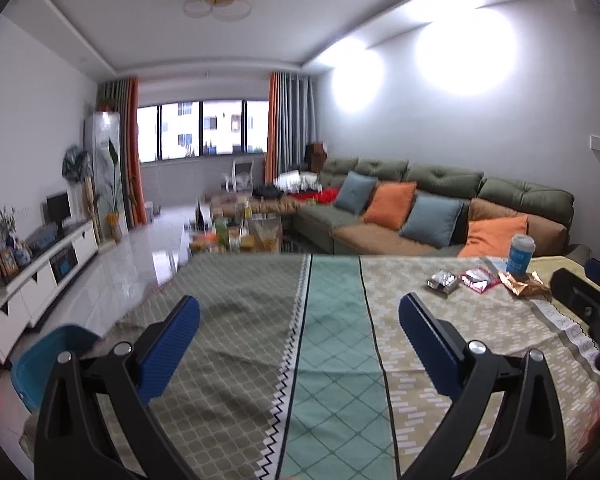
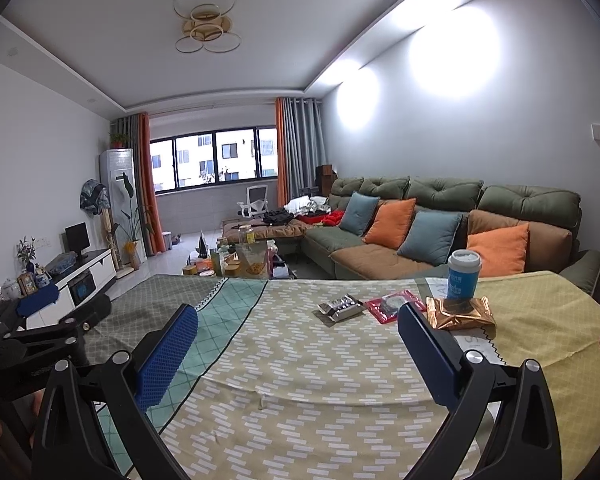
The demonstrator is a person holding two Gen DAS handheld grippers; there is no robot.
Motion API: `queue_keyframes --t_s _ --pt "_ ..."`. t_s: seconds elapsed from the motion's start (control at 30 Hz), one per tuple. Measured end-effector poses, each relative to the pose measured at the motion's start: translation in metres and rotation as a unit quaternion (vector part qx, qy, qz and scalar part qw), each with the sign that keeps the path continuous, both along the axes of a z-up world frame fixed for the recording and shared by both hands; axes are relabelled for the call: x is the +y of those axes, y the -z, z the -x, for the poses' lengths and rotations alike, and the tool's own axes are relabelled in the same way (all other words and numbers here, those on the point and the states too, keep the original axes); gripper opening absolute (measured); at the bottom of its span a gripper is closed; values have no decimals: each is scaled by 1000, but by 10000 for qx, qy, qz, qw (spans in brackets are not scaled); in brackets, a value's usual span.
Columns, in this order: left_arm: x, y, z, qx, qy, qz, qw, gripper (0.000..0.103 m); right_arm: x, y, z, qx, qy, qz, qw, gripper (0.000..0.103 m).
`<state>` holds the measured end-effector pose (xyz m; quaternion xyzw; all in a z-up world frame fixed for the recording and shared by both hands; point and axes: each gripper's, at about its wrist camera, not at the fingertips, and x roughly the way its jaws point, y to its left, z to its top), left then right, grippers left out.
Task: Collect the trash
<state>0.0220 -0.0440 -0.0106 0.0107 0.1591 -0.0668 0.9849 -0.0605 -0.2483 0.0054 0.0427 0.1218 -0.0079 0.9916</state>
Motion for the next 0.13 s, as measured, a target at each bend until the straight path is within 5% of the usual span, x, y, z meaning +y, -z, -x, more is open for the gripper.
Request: queue_keyframes --t_s 0.13 --pt "-5 9 -25 524 11 -137 9985 100 -10 4 -13 260 44 -35 9996 99"
